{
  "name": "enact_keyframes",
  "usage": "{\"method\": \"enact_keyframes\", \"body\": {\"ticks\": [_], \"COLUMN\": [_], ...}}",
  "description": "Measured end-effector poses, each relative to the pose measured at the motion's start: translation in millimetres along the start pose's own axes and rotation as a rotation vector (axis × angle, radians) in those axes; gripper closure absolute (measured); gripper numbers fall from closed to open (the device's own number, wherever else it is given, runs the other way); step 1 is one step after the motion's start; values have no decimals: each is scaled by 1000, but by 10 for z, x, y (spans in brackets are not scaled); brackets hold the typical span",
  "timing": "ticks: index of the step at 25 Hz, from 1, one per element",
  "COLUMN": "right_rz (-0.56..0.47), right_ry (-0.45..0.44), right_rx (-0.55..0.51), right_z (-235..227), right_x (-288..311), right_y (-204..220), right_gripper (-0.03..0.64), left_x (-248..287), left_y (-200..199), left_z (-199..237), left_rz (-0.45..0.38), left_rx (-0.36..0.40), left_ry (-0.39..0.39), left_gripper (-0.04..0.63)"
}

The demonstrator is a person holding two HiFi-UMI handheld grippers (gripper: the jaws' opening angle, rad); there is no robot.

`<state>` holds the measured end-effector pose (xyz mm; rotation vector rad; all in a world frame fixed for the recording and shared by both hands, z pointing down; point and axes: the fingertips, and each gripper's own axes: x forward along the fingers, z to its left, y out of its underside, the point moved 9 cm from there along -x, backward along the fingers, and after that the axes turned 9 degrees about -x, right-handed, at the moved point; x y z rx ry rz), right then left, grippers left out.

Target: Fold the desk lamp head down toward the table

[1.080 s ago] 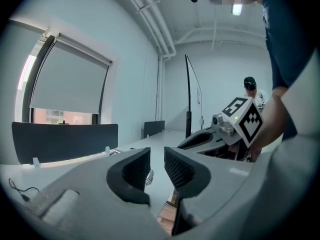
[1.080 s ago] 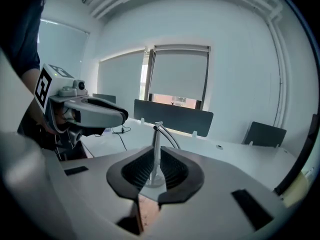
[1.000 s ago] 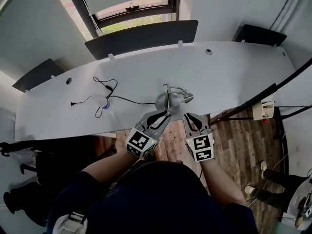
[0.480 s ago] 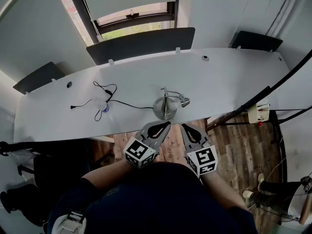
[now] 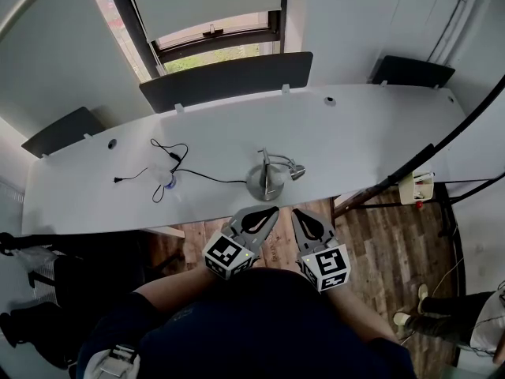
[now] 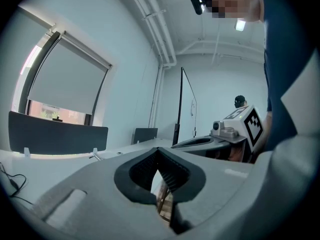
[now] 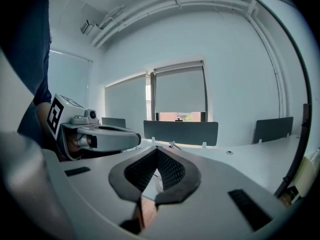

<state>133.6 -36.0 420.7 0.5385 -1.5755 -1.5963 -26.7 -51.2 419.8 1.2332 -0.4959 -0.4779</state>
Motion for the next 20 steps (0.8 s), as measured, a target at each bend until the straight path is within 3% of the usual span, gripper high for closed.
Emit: {"method": "enact_keyframes", "body": {"ticks": [20], "right_rz": [4], "right_ry": [-1], "right_rx": [8], "right_z": [62], "right_x": [-68], "right_y": [70], "right_gripper": [607], "left_x": [-57], "left_y": [56], "left_z": [-54], "left_rz": [-4], "left_rx": [1], "left_ry": [-3], "left_gripper": [591]}}
